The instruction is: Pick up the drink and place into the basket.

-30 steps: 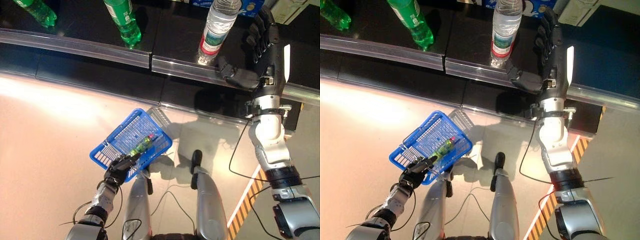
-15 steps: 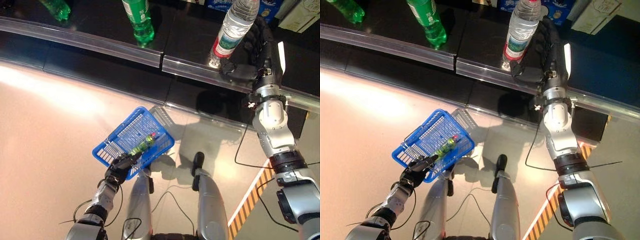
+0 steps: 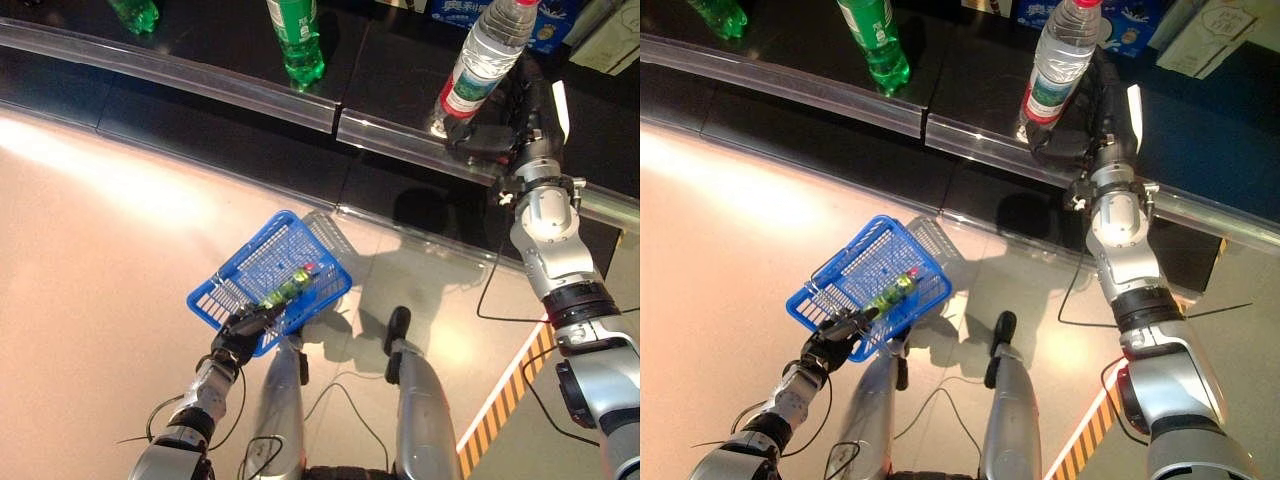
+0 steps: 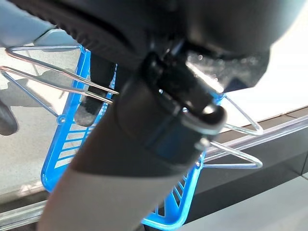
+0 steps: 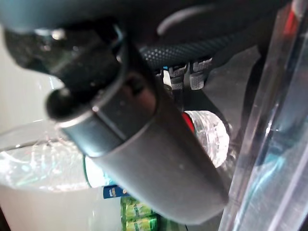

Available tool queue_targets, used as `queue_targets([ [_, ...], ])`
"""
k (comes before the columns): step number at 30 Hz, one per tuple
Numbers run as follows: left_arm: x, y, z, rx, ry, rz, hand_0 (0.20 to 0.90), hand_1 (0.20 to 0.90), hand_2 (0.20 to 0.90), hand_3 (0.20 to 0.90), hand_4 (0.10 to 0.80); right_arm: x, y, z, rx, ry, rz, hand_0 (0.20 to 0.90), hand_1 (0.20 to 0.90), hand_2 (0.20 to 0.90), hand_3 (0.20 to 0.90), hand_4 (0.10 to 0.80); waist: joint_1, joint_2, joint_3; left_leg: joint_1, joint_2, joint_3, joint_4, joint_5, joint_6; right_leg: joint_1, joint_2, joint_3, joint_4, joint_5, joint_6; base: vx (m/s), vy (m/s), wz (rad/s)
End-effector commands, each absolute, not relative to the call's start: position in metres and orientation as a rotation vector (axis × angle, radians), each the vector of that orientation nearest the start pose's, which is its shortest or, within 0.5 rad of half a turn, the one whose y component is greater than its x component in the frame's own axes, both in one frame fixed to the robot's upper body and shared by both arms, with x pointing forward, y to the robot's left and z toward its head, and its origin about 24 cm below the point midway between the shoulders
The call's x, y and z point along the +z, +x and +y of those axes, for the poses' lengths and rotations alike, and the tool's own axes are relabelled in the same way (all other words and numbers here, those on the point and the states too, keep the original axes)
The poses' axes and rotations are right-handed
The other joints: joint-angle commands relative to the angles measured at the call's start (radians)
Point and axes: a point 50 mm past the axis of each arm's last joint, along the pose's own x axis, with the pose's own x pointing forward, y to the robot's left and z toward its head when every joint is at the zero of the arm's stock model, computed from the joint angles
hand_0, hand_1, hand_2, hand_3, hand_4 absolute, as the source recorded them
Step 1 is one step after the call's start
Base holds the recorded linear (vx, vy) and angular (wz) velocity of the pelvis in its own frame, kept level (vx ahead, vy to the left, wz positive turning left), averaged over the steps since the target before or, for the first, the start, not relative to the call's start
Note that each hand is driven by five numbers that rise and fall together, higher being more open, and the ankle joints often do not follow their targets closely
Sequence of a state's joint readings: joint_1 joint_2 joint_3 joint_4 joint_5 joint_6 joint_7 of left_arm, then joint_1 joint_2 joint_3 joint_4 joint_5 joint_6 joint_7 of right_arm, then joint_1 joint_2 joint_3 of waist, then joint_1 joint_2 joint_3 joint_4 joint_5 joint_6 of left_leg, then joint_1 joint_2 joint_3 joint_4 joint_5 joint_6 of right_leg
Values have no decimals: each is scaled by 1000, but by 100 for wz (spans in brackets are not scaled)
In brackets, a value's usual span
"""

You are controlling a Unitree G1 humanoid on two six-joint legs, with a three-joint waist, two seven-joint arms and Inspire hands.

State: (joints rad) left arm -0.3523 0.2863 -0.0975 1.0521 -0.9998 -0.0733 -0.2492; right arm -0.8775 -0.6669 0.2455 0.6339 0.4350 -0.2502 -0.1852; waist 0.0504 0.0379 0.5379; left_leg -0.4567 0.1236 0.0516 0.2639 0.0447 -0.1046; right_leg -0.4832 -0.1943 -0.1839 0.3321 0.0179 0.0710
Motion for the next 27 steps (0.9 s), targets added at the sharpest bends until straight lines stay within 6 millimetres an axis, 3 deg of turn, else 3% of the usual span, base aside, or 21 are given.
queue_targets([
  [1, -76, 240, 250, 154, -570, 499, 300, 300, 300, 200, 100, 310, 365, -237, -124, -275, -738, 900, 900, 900, 900, 800, 16, 24, -18, -33, -16, -4, 78, -38, 51, 25, -13, -14, 60, -80, -19, 0, -12, 6],
  [13, -74, 242, 249, 130, -554, 509, 300, 300, 300, 200, 100, 322, 374, -227, -22, -159, -739, 900, 900, 900, 900, 800, 41, 31, -23, -13, -26, -17, 71, -64, 44, 47, -17, -17, 58, -104, -6, 24, -7, 3],
  [14, -75, 241, 249, 129, -553, 510, 300, 300, 300, 200, 100, 323, 374, -226, -14, -153, -737, 516, 516, 516, 453, 353, 43, 32, -24, -10, -27, -17, 68, -63, 44, 50, -18, -18, 55, -104, -6, 0, 0, 0],
  [15, -75, 241, 249, 128, -553, 511, 300, 300, 300, 200, 100, 324, 375, -226, -9, -145, -735, 300, 300, 300, 200, 100, 45, 33, -24, -9, -28, -18, 66, -63, 44, 51, -18, -19, 54, -104, -6, 0, 0, 0],
  [18, -75, 240, 249, 126, -553, 511, 300, 300, 300, 200, 100, 326, 376, -224, -1, -127, -735, 300, 300, 300, 200, 100, 50, 35, -24, -6, -30, -19, 61, -61, 44, 55, -19, -22, 49, -102, -5, -25, 6, 1],
  [19, -75, 242, 248, 125, -552, 511, 300, 300, 300, 200, 100, 326, 377, -223, 2, -125, -737, 300, 300, 300, 200, 100, 51, 36, -21, -16, -32, -15, 54, -33, 51, 49, -22, -32, 39, -75, -13, -74, 17, 4],
  [25, -75, 241, 248, 121, -550, 513, 300, 300, 300, 200, 100, 324, 378, -222, 7, -108, -733, 300, 300, 300, 200, 100, 56, 35, -23, 1, -35, -23, 47, -56, 46, 62, -21, -28, 38, -96, -1, 14, -5, 9],
  [26, -74, 242, 248, 119, -548, 510, 300, 300, 300, 200, 100, 324, 378, -221, 8, -104, -735, 300, 300, 300, 200, 100, 57, 34, -19, -8, -35, -17, 41, -30, 53, 55, -23, -37, 29, -70, -9, 0, 0, 0],
  [27, -75, 241, 248, 120, -548, 511, 300, 300, 300, 200, 100, 324, 378, -221, 9, -103, -733, 300, 300, 300, 200, 100, 57, 33, -22, 2, -34, -23, 44, -54, 46, 63, -21, -28, 35, -94, 0, 0, 0, 0],
])
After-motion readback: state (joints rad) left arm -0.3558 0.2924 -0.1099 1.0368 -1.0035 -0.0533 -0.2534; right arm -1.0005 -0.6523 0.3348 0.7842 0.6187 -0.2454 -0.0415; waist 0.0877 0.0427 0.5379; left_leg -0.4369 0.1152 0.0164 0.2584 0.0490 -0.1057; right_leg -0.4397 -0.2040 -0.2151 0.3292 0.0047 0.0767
